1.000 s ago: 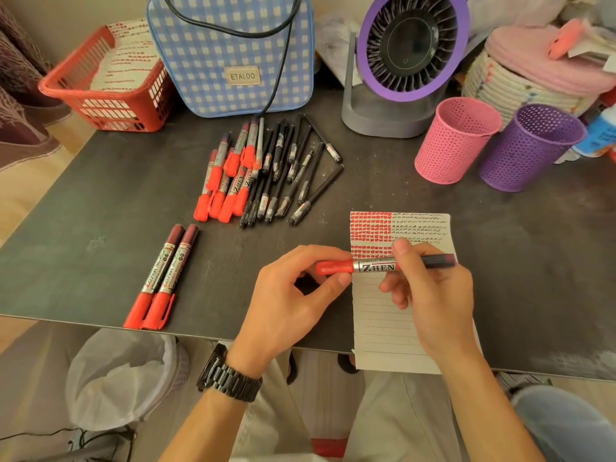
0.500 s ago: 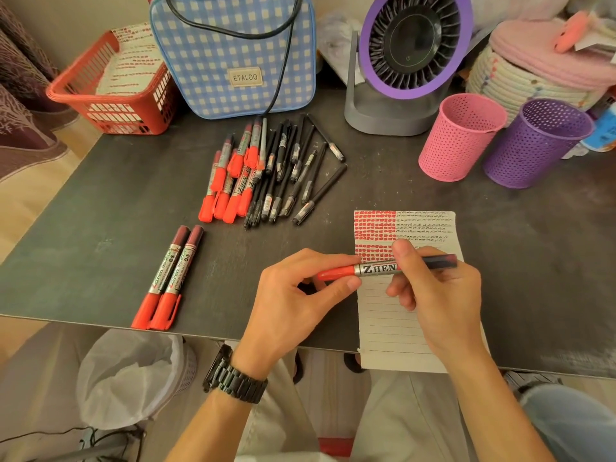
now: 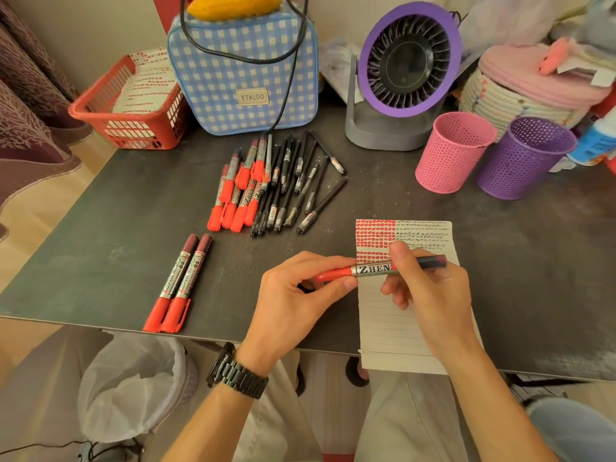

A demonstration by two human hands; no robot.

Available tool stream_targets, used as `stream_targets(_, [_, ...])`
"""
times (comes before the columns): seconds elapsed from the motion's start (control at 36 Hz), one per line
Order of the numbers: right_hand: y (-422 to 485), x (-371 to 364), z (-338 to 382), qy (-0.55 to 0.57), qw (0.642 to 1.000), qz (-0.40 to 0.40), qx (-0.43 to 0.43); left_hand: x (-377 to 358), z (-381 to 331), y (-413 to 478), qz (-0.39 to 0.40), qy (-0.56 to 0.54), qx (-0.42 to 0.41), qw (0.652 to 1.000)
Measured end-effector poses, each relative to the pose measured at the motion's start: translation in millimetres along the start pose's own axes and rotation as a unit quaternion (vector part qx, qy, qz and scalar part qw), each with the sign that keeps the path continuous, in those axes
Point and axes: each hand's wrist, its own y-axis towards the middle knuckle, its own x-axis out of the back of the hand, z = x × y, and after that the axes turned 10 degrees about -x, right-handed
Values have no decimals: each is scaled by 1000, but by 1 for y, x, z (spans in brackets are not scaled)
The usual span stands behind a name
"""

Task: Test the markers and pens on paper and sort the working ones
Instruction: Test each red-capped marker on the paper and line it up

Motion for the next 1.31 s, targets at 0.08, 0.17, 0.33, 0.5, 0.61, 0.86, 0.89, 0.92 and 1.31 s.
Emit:
stream_targets(0.08, [-1,1,8,21,998,50,-17,3,-7,0,-9,0,9,1000])
stream_targets(0.17, [-3,4,16,30,998,61,-16,12,-13,-4,-14,-1,26,1000])
stream_targets(0.33, [-14,5,23,-102,986,125,32,36,-29,-15,7,12,48,999])
stream_targets(0.5, [-35,-5,23,-181,963,195,38,56,-40,-25,32,16,67,997])
stream_targets(0.61, [-54,-14,19,-127,977,173,16,67,-45,-29,44,-26,86,995])
stream_targets(0.86, [-103,-48,-20,77,980,129,-129,58,-60,-29,-198,-499,162,828])
stream_targets(0.89, [-108,-52,-24,83,979,123,-137,56,-61,-27,-208,-519,165,813])
stream_targets(0.92, [-113,-56,-28,85,979,114,-144,53,-62,-26,-212,-532,169,802])
stream_targets(1.31, [-144,-66,-27,76,992,-13,-97,22,-69,-33,-250,-563,186,766])
